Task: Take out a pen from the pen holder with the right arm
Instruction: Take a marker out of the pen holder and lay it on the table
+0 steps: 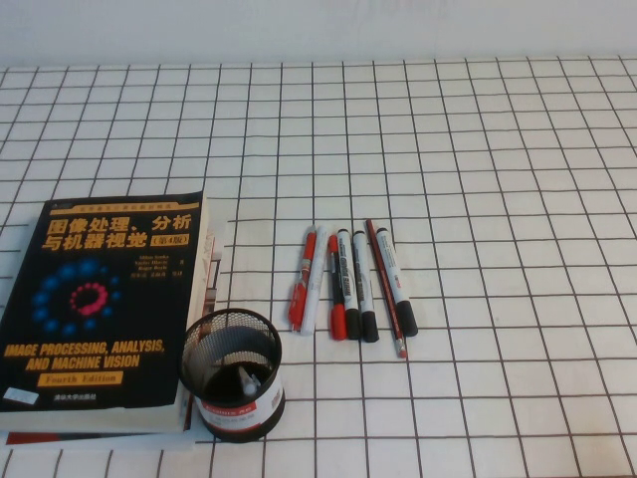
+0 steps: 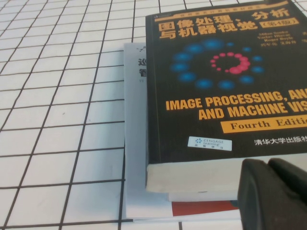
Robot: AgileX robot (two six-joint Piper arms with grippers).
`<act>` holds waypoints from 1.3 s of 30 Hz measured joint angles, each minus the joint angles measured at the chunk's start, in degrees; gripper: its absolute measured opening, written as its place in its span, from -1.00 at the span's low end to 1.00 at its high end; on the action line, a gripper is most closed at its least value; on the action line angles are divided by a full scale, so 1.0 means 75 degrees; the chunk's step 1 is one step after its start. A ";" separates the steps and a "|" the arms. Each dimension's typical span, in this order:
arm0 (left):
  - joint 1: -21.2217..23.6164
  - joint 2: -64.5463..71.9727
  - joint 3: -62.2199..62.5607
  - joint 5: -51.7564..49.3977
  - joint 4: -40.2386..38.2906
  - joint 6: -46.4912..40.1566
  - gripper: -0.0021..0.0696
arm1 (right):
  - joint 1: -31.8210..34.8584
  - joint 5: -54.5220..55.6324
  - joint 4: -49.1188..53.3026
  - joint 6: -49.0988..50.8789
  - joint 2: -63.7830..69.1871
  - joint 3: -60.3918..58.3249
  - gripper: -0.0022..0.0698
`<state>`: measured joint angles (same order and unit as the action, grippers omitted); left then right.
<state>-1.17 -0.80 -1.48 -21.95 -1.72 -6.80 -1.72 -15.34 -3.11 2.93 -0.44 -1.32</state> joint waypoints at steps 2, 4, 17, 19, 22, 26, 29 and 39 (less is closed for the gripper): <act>0.0000 0.0000 0.0000 0.0000 0.0000 0.0000 -0.95 | 0.0000 -0.0064 0.0087 0.0000 0.0000 0.0000 -0.98; 0.0000 0.0000 0.0000 0.0000 0.0000 0.0000 -0.95 | 0.0000 -0.0065 0.0155 0.0000 0.0000 0.0000 -0.98; 0.0000 0.0000 0.0000 0.0000 0.0000 0.0000 -0.95 | 0.0000 -0.0509 -0.1122 -0.1905 0.0000 0.0000 -0.98; 0.0000 0.0000 0.0000 0.0000 0.0000 0.0000 -0.95 | 0.0000 -0.0558 -0.1280 -0.2031 0.0000 0.0000 -0.98; 0.0000 0.0000 0.0000 0.0000 0.0000 0.0000 -0.95 | 0.0000 -0.0610 -0.1361 -0.2079 0.0000 0.0000 -0.98; 0.0000 0.0000 0.0000 0.0000 0.0000 0.0000 -0.95 | 0.0000 -0.0626 -0.1377 -0.2091 0.0000 0.0000 -0.98; 0.0000 0.0000 0.0000 0.0000 0.0000 0.0000 -0.95 | 0.0000 -0.0626 -0.1392 -0.2096 0.0000 0.0000 -0.98; 0.0000 0.0000 0.0000 0.0000 0.0000 0.0000 -0.95 | 0.0000 -0.0635 -0.1392 -0.2110 0.0000 0.0000 -0.98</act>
